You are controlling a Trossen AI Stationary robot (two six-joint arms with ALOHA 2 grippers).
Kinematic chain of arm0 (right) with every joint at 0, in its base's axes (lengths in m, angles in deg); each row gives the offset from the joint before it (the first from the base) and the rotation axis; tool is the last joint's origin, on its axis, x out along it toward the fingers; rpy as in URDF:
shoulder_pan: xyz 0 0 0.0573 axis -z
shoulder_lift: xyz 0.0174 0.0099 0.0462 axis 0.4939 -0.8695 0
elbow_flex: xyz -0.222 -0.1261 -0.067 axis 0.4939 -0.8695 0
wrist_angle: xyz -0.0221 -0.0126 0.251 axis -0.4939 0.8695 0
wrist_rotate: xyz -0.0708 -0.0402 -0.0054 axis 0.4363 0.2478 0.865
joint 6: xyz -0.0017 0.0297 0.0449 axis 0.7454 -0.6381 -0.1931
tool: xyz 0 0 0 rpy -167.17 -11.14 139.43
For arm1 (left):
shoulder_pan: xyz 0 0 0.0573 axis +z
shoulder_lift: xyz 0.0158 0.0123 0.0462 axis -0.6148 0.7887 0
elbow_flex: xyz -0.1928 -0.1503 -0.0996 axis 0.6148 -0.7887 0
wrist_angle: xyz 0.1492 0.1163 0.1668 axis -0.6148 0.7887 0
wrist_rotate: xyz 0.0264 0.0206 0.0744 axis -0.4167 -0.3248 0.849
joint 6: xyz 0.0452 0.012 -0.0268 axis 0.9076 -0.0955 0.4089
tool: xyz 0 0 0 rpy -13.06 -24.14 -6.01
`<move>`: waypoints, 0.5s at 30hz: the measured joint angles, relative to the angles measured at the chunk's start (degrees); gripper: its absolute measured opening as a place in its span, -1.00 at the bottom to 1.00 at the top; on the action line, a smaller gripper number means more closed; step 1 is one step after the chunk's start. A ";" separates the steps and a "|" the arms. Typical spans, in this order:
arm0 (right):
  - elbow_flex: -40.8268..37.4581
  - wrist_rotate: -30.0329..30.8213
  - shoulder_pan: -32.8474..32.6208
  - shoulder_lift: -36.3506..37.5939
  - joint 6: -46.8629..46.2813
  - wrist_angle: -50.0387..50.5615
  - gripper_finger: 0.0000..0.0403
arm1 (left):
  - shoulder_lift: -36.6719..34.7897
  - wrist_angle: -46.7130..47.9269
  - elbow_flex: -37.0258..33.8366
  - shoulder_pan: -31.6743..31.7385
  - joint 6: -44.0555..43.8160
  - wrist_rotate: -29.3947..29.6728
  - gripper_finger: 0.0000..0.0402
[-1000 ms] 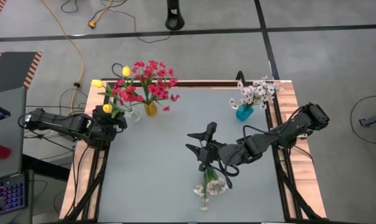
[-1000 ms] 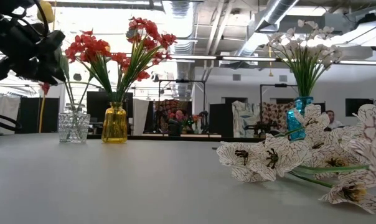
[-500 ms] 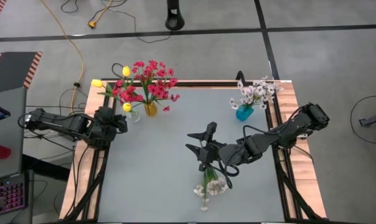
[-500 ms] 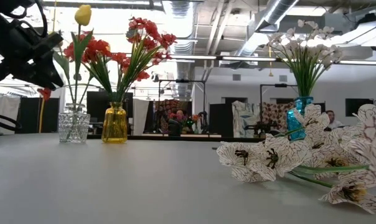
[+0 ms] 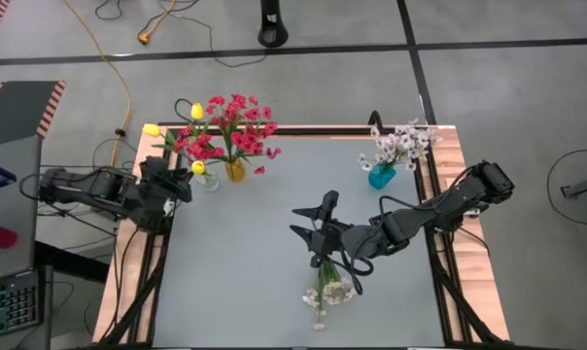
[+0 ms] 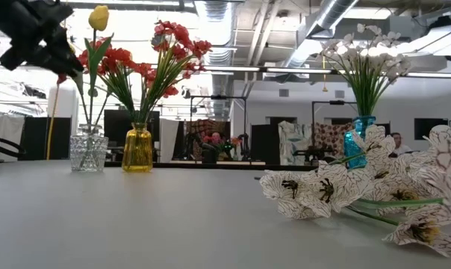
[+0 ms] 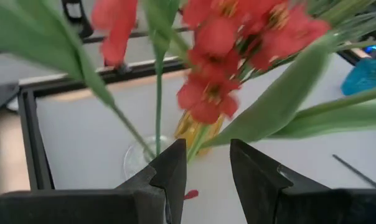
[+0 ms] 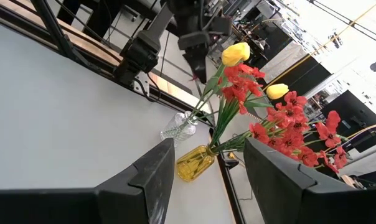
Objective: Sort flowers into vase by color
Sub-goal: Put the white flowers into the blue vase
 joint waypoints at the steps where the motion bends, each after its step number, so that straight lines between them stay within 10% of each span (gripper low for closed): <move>1: 0.00 0.00 0.00 0.00 0.00 0.00 0.09 | 0.00 0.05 0.78 0.00 1.09 -0.01 -0.45; 15: 0.00 0.00 0.00 0.00 0.00 1.37 0.09 | -0.02 0.12 12.12 0.00 16.82 -0.95 -0.45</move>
